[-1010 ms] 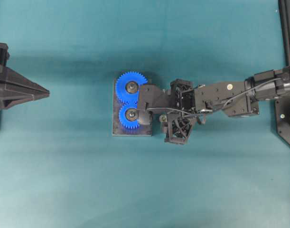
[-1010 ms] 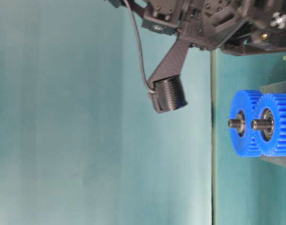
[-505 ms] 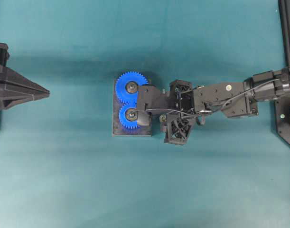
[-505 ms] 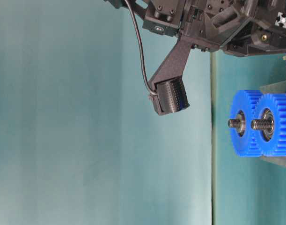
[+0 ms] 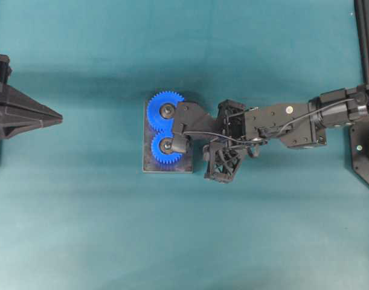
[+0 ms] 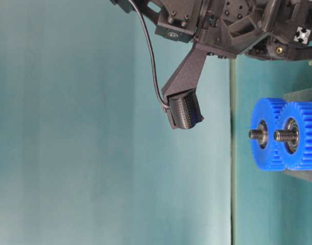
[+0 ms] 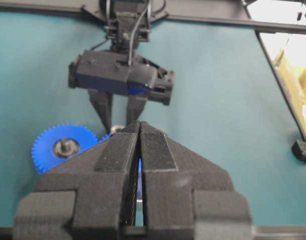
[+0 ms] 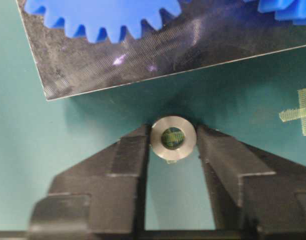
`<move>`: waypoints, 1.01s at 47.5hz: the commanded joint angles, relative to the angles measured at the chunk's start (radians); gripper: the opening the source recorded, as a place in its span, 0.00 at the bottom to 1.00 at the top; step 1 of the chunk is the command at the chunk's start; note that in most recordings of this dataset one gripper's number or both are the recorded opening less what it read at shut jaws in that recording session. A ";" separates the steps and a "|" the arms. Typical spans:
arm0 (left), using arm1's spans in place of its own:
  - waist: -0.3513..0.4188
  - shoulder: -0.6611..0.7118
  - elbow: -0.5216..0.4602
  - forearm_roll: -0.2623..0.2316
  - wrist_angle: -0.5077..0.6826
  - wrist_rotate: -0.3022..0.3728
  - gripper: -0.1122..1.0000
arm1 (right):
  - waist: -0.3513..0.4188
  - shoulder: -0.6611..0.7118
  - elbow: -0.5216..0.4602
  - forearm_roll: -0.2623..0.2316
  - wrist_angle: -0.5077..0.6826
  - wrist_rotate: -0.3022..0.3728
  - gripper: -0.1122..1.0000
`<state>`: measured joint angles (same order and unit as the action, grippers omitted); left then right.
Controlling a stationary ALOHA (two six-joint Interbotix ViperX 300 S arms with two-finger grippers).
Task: Insert the washer onto the shaft.
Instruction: 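Close the right gripper on the lower silver washer, then carry the washer with the right gripper to the lower blue gear's shaft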
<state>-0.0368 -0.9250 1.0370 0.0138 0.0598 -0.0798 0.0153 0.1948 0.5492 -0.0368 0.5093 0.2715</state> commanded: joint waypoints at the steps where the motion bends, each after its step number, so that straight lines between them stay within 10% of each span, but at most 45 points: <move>1: -0.002 0.003 -0.018 0.002 -0.005 -0.002 0.11 | 0.002 -0.031 -0.012 0.002 0.014 0.011 0.41; 24: -0.002 0.003 -0.014 0.002 -0.005 -0.002 0.11 | 0.020 -0.127 -0.140 -0.009 0.175 0.006 0.41; 48: -0.002 0.003 -0.015 0.002 -0.006 -0.002 0.11 | 0.043 -0.060 -0.345 -0.124 0.258 -0.003 0.40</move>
<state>-0.0368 -0.9265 1.0354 0.0123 0.0598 -0.0798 0.0522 0.1427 0.2500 -0.1519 0.7655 0.2684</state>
